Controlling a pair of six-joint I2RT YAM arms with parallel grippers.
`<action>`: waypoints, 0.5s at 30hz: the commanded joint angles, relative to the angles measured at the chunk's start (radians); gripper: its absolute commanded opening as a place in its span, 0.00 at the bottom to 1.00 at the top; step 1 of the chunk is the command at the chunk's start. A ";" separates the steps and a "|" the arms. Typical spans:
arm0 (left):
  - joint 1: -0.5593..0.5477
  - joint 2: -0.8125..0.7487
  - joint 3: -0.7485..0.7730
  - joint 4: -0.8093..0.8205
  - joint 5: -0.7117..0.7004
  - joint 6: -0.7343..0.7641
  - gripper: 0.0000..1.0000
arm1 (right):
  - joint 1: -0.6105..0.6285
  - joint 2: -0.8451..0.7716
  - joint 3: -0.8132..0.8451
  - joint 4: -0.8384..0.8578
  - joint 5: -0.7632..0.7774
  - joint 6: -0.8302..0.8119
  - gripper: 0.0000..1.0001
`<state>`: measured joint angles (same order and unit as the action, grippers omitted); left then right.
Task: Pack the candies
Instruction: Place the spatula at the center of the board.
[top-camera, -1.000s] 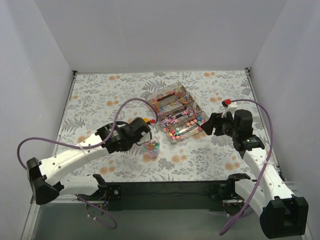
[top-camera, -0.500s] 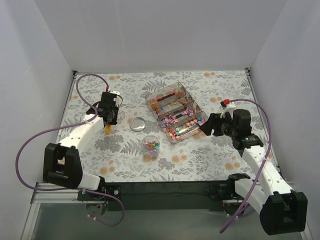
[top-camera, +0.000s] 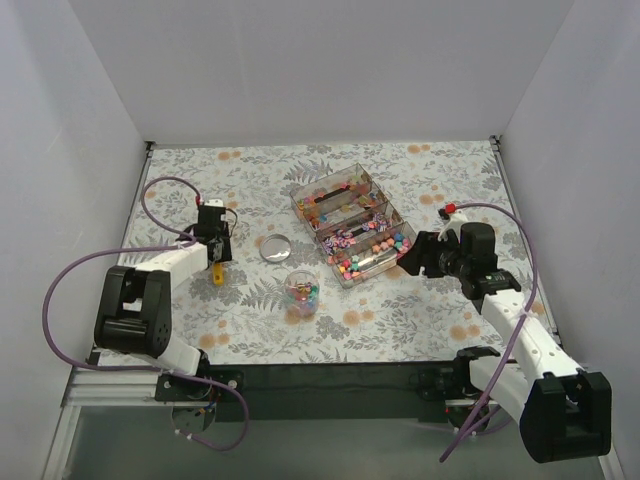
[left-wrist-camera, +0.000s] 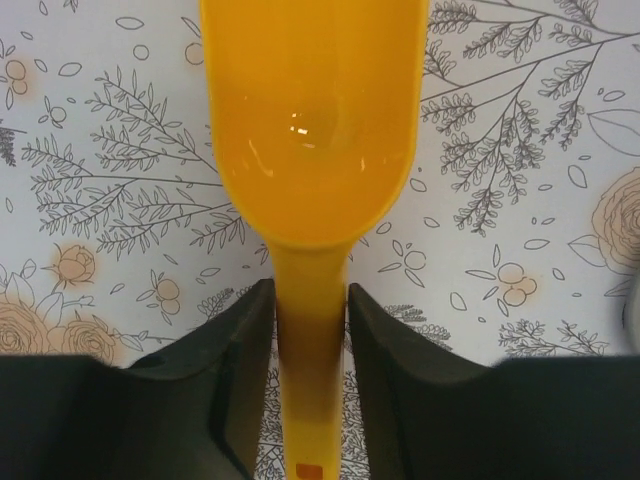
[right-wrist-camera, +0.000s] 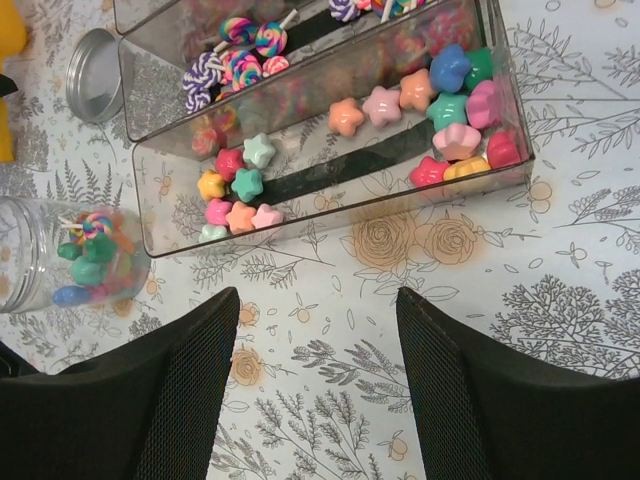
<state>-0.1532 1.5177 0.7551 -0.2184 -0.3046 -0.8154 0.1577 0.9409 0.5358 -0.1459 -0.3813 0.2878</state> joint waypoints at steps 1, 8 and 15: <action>0.004 -0.028 -0.008 0.106 -0.010 -0.028 0.38 | 0.032 0.016 -0.019 0.043 0.033 0.043 0.71; 0.004 -0.120 -0.003 0.097 -0.044 -0.025 0.49 | 0.192 0.029 -0.020 0.040 0.266 0.166 0.71; -0.006 -0.378 -0.049 0.076 0.054 -0.057 0.78 | 0.345 0.065 0.019 0.045 0.527 0.373 0.77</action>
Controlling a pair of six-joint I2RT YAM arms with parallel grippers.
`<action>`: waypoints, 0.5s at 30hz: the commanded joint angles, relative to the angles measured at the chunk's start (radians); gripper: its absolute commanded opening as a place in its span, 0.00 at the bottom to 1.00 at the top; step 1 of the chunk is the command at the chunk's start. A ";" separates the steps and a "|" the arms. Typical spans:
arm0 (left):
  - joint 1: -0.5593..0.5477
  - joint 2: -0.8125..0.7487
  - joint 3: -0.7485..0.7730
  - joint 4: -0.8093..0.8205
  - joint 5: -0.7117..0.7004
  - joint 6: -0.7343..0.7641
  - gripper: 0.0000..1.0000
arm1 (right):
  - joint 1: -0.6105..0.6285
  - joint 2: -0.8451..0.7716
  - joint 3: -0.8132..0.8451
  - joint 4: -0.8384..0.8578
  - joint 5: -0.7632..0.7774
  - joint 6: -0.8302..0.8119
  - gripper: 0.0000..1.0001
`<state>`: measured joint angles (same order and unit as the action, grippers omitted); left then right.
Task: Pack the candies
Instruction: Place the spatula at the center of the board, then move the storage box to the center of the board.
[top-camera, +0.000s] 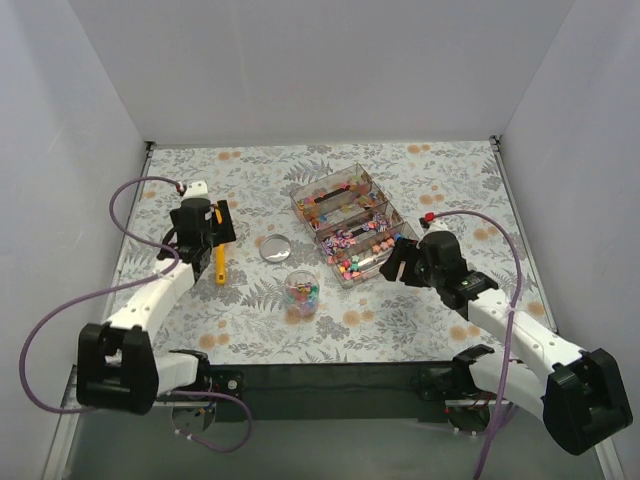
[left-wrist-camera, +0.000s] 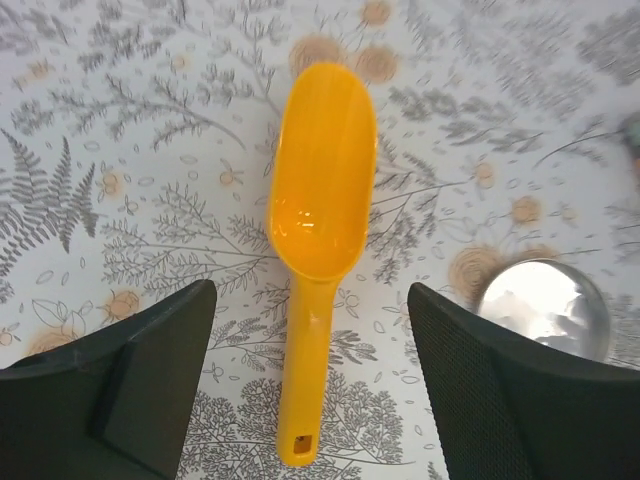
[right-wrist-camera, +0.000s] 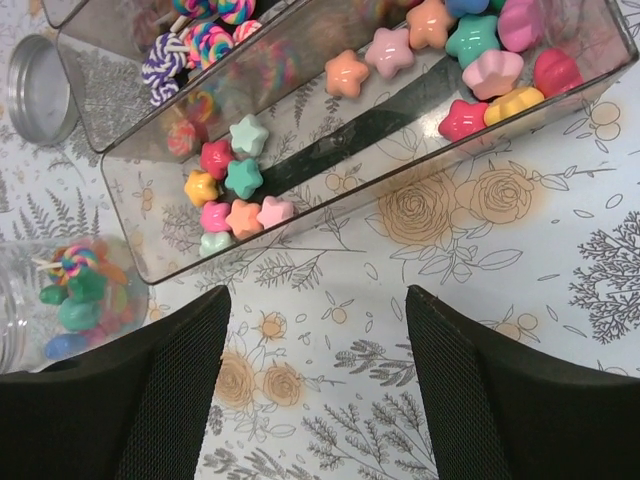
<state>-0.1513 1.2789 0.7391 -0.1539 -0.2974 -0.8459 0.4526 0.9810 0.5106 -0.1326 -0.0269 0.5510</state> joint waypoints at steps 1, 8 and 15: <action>-0.017 -0.174 -0.049 0.013 0.059 -0.028 0.78 | 0.069 0.060 0.060 0.028 0.198 0.121 0.78; -0.157 -0.352 -0.152 0.057 0.073 0.022 0.78 | 0.158 0.235 0.189 -0.047 0.324 0.185 0.77; -0.206 -0.345 -0.135 0.071 0.116 0.042 0.78 | 0.161 0.386 0.244 -0.051 0.369 0.225 0.69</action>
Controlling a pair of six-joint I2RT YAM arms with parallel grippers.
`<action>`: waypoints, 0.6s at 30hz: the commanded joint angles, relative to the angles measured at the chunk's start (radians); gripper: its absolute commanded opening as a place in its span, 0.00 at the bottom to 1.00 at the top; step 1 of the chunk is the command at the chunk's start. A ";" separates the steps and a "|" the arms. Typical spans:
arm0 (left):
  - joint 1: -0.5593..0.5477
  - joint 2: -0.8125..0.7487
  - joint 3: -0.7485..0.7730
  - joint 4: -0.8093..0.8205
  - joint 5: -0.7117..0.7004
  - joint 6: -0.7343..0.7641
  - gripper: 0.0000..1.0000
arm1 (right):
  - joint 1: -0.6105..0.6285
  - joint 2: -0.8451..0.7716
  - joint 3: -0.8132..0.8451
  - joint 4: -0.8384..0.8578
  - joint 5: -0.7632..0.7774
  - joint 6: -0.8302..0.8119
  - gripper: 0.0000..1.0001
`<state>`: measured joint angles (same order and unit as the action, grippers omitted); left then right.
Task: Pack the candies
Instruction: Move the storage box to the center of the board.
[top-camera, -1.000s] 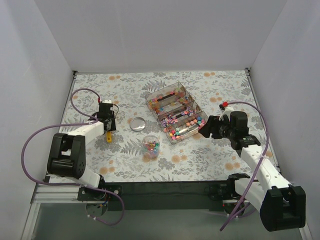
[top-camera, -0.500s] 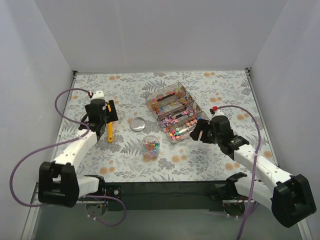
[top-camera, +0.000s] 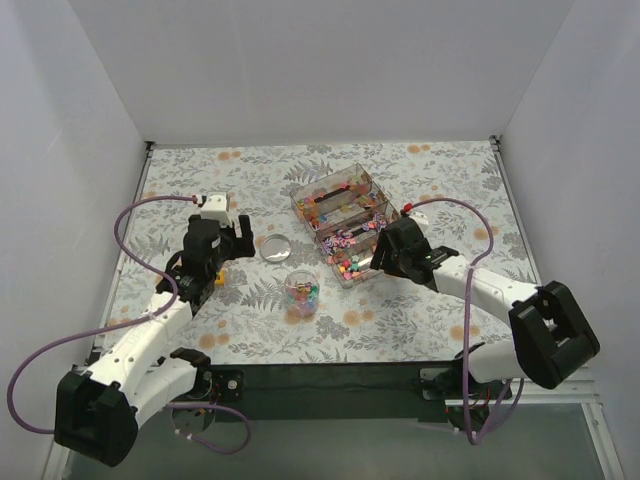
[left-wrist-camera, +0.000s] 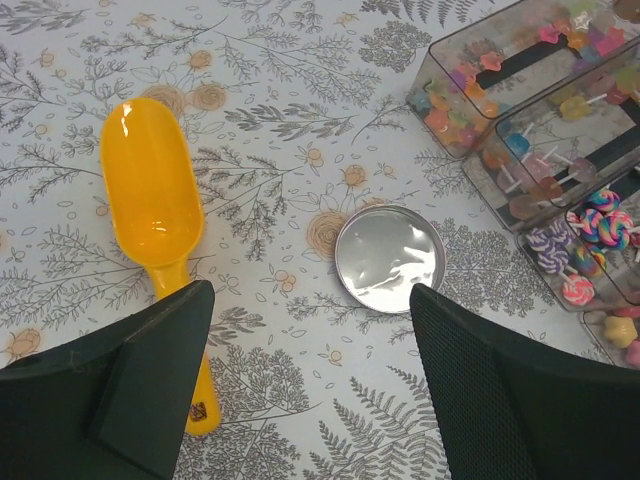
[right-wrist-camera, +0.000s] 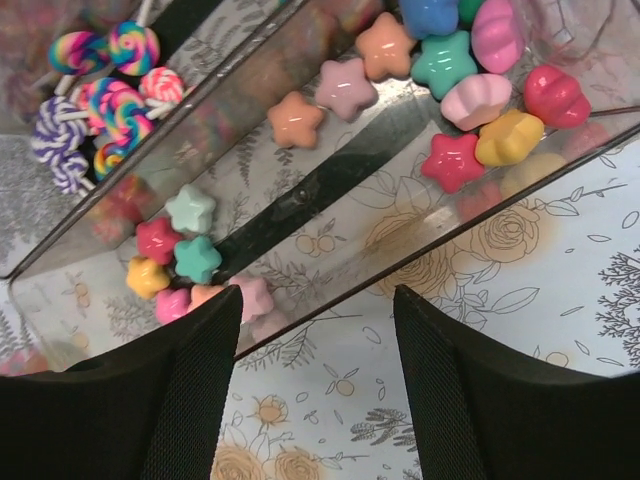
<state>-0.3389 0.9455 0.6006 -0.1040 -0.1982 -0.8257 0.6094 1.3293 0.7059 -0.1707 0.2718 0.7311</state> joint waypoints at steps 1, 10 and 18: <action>-0.025 -0.022 0.002 0.021 0.019 0.028 0.78 | 0.004 0.059 0.058 -0.022 0.088 0.050 0.68; -0.068 -0.034 -0.007 0.018 0.022 0.048 0.78 | -0.130 0.175 0.188 -0.049 0.147 -0.016 0.26; -0.091 -0.007 -0.010 0.020 0.026 0.062 0.78 | -0.261 0.330 0.351 -0.062 0.130 -0.088 0.10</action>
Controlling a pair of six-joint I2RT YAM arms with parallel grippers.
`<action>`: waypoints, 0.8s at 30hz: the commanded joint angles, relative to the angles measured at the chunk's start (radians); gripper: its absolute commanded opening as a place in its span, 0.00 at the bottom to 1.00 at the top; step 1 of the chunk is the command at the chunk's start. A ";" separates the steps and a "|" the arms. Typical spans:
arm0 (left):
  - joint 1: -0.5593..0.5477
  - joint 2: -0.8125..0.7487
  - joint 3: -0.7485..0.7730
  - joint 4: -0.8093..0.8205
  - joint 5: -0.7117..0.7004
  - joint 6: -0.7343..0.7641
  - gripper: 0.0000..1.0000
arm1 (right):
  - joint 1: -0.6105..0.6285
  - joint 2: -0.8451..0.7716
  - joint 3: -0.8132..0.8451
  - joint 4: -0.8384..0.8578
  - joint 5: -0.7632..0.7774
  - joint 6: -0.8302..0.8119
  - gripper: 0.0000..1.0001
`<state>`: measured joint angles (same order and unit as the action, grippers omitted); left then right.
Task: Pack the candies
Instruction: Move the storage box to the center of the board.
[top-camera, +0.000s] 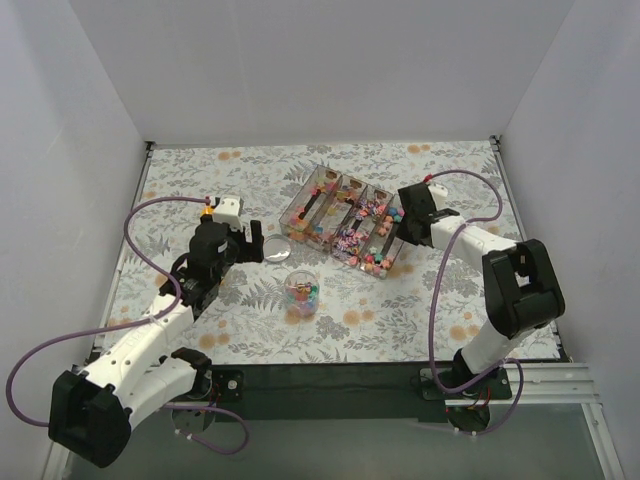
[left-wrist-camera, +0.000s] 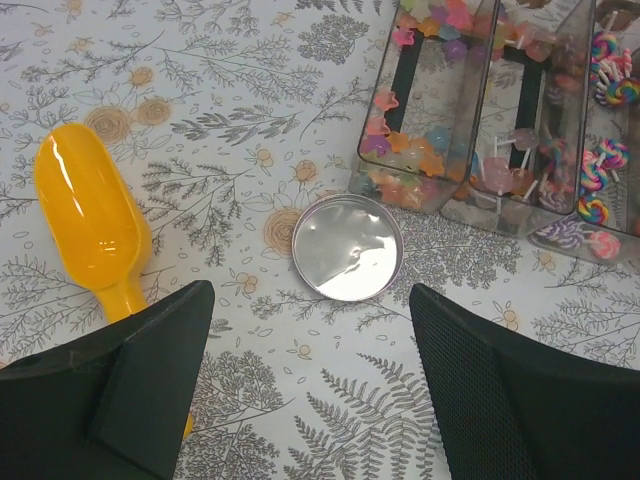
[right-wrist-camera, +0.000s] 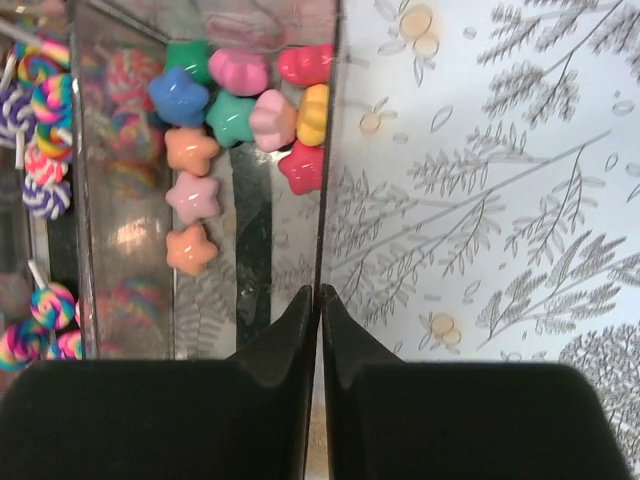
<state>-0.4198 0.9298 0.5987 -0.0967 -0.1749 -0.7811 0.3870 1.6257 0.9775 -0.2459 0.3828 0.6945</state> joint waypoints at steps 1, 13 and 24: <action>-0.011 0.012 -0.008 0.011 0.003 0.017 0.78 | -0.055 0.048 0.095 0.011 0.018 -0.062 0.09; -0.027 0.107 0.000 0.011 0.029 0.025 0.78 | -0.336 0.332 0.456 0.008 -0.019 -0.450 0.05; -0.025 0.185 0.019 0.011 0.038 0.022 0.78 | -0.525 0.324 0.466 -0.084 0.016 -0.516 0.10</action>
<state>-0.4419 1.1160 0.5983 -0.0971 -0.1459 -0.7662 -0.1028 2.0201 1.4799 -0.3016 0.3321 0.2260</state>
